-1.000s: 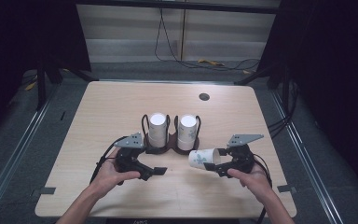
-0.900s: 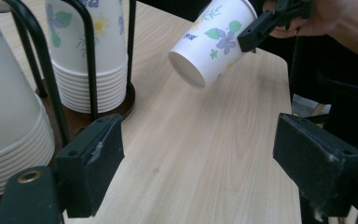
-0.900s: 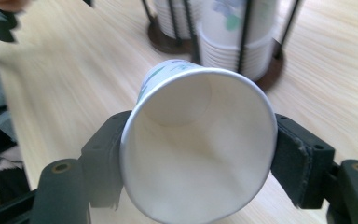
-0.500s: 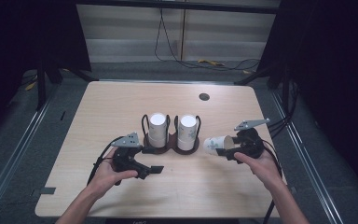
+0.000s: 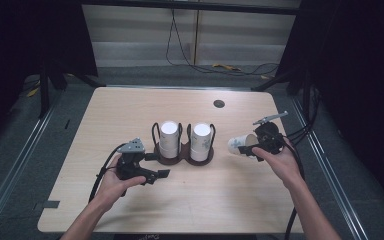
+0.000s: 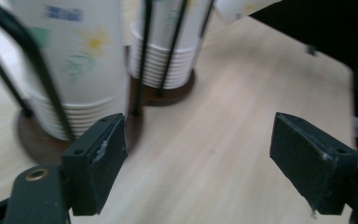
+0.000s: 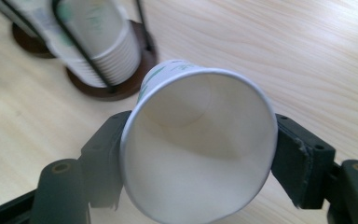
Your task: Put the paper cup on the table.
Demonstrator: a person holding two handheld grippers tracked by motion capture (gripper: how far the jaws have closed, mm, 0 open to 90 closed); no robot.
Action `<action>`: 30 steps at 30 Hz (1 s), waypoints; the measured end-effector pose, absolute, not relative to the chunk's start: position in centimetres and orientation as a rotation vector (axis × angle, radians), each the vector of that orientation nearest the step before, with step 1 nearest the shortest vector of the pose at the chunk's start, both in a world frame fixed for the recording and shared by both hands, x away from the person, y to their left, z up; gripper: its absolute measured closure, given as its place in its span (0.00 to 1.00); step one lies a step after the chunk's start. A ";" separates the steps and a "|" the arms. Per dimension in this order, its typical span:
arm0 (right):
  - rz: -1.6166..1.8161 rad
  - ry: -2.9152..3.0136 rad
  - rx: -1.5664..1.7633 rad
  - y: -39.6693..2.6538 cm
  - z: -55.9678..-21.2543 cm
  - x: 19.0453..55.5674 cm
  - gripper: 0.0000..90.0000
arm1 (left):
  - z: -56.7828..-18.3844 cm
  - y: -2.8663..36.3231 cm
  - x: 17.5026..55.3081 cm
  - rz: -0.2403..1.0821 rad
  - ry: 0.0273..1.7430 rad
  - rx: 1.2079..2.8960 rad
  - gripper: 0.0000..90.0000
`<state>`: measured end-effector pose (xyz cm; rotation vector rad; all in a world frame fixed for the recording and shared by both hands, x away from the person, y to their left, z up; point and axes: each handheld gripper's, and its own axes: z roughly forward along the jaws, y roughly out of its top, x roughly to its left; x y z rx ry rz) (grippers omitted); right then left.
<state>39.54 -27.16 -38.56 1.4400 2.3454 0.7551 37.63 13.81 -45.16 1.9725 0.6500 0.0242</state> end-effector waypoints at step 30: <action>0.280 2.429 1.551 -25.8 -39.5 45.2 0.30 | -45.7 15.6 37.3 0.019 0.668 1.963 0.18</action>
